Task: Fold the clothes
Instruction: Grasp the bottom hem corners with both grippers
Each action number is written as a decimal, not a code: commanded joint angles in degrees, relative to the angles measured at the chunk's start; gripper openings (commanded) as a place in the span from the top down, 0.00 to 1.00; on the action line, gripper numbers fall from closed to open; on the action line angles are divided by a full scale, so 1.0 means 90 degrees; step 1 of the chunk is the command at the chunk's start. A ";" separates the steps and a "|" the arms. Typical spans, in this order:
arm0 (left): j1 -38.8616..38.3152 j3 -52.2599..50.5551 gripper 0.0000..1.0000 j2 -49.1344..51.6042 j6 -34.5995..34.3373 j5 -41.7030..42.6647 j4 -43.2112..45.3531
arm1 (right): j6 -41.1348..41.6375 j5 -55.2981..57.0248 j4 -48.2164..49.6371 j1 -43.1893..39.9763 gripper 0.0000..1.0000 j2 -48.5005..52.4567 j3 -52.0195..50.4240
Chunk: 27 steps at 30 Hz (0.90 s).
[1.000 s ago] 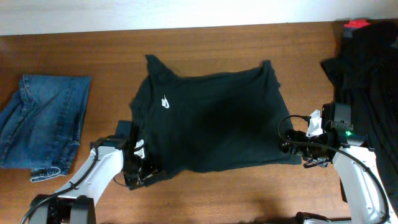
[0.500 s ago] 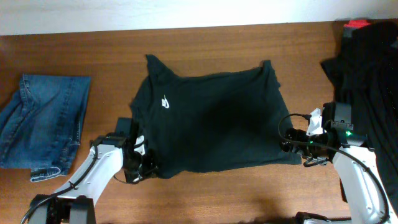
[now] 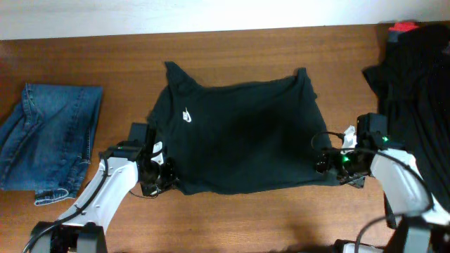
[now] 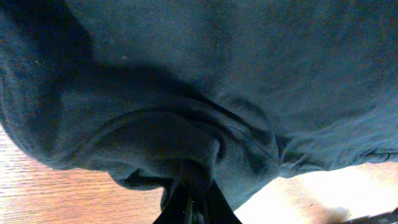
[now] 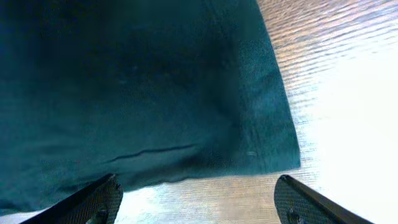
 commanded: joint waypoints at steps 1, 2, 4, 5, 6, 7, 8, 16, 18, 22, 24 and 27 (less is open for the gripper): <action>-0.0012 0.0095 0.95 0.0032 0.0170 -0.0117 -0.0002 | 0.0053 0.0007 0.0061 -0.0019 0.17 0.0389 -0.0027; -0.0012 0.0092 0.95 0.0032 0.0199 -0.0119 -0.0002 | 0.0053 0.0010 0.0109 -0.0019 0.17 0.0527 -0.0027; -0.0012 0.0092 0.95 0.0032 0.0202 -0.0117 -0.0002 | 0.0051 0.0012 0.0192 -0.0019 0.17 0.0634 -0.0027; -0.0012 0.0092 0.95 0.0032 0.0202 -0.0117 -0.0002 | 0.0051 0.0015 0.0236 -0.0019 0.17 0.0673 -0.0027; -0.0012 0.0092 0.96 0.0032 0.0221 -0.0117 -0.0002 | 0.0051 0.0015 0.0308 -0.0019 0.17 0.0707 -0.0027; -0.0012 0.0092 0.96 0.0032 0.0223 -0.0117 -0.0002 | 0.0051 0.0015 0.0347 -0.0019 0.16 0.0716 -0.0027; -0.0012 0.0092 0.95 0.0032 0.0223 -0.0117 -0.0002 | 0.0051 0.0015 0.0413 -0.0019 0.16 0.0716 -0.0027; -0.0012 0.0092 0.95 0.0032 0.0223 -0.0114 -0.0010 | 0.0270 0.0576 0.0240 -0.0019 0.16 0.0716 -0.0029; -0.0012 0.0092 0.95 0.0032 0.0223 -0.0114 -0.0010 | 0.0267 0.0712 0.0255 -0.0019 0.16 0.0716 -0.0029; -0.0012 0.0092 0.96 0.0032 0.0223 -0.0114 -0.0010 | 0.0262 0.0714 0.0272 -0.0019 0.16 0.0716 -0.0029; -0.0012 0.0092 0.95 0.0032 0.0223 -0.0114 -0.0010 | 0.0262 0.0712 0.0287 -0.0019 0.16 0.0716 -0.0029; -0.0012 0.0092 0.96 0.0032 0.0223 -0.0114 -0.0010 | 0.0262 0.0712 0.0282 -0.0017 0.16 0.0746 -0.0036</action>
